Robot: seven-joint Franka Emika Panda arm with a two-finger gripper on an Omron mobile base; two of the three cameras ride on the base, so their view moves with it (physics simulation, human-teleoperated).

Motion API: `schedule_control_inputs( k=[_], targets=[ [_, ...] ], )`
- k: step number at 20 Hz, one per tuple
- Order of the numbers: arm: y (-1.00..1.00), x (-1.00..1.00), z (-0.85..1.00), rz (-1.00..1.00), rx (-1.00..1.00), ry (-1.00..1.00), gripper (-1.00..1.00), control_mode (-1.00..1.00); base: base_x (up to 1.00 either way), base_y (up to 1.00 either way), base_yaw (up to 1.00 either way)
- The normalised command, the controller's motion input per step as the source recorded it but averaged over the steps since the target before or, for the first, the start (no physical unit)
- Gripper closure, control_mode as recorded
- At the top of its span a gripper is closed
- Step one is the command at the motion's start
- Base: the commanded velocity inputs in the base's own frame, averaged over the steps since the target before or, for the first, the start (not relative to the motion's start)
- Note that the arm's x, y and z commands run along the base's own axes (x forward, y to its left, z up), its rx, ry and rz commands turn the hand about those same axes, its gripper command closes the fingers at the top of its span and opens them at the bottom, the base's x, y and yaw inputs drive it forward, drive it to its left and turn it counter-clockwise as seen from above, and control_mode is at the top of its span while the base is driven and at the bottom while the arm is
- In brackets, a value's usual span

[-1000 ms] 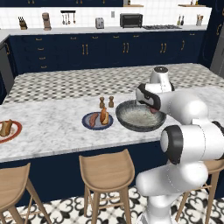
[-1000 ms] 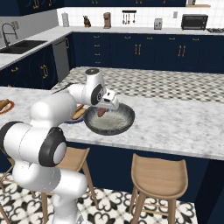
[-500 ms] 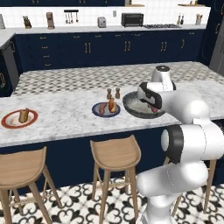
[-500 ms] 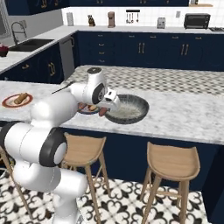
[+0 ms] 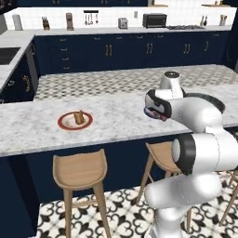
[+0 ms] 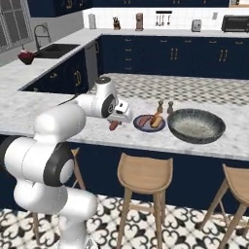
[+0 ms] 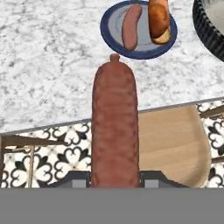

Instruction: Place one bun and one sausage from the bowl on each plate.

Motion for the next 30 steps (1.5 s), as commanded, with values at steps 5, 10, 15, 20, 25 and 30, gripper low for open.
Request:
schedule_control_inputs(
  k=[5, 10, 15, 20, 25, 30],
  targets=[
    [0.00, 0.00, 0.00, 0.00, 0.00, 0.00, 1.00, 1.00, 0.10, 1.00, 0.00],
    [0.00, 0.00, 0.00, 0.00, 0.00, 0.00, 1.00, 1.00, 0.21, 1.00, 0.00],
    [0.00, 0.00, 0.00, 0.00, 0.00, 0.00, 1.00, 1.00, 0.24, 0.58, 0.00],
    [0.00, 0.00, 0.00, 0.00, 0.00, 0.00, 1.00, 1.00, 0.50, 0.43, 0.00],
    [0.00, 0.00, 0.00, 0.00, 0.00, 0.00, 1.00, 1.00, 0.51, 0.46, 0.01],
    [0.00, 0.00, 0.00, 0.00, 0.00, 0.00, 1.00, 1.00, 0.44, -0.05, 0.00]
  ],
)
